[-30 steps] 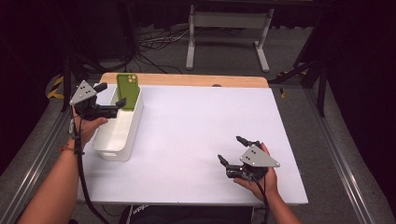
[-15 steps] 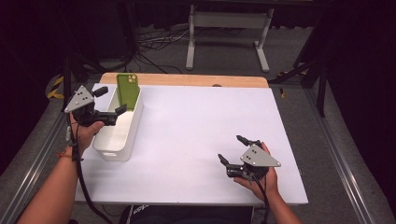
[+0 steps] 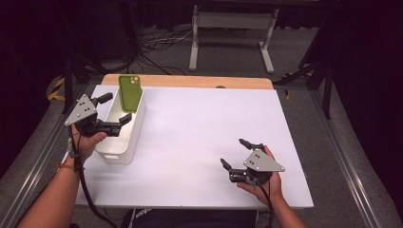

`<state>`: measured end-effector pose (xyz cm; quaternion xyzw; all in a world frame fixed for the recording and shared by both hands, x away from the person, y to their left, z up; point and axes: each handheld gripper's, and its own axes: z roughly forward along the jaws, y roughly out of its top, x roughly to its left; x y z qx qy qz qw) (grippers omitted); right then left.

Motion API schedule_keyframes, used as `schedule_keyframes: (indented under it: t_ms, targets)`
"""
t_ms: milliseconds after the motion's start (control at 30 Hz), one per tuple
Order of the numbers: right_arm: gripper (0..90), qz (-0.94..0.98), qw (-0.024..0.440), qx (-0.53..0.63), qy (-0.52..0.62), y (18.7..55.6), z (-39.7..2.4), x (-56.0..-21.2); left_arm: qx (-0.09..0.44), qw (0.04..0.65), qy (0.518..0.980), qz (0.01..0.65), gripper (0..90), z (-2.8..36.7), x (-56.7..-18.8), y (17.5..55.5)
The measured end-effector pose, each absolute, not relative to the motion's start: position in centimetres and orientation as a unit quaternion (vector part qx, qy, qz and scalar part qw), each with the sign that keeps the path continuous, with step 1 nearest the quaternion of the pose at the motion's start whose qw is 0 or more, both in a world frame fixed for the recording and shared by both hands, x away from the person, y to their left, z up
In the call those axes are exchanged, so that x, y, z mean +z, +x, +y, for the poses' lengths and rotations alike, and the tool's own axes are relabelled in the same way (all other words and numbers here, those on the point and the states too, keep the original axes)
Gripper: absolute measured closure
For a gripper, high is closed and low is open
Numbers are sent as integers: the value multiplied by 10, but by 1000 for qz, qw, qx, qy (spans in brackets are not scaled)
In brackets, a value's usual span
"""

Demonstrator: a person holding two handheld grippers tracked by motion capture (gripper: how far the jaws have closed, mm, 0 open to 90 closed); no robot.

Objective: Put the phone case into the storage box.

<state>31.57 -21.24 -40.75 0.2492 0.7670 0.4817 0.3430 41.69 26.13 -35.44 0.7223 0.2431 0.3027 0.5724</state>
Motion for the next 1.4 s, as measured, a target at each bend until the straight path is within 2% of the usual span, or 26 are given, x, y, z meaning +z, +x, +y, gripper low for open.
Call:
schedule_keyframes:
  t_ms: [767, 1400]
  targets:
    - [156, 767, 346, 482, 243, 313, -212, -405, 286, 590, 723, 219, 60, 246, -365, 384]
    - [156, 763, 346, 486, 249, 311, -215, -401, 282, 581, 737, 201, 64, 227, -381, 367]
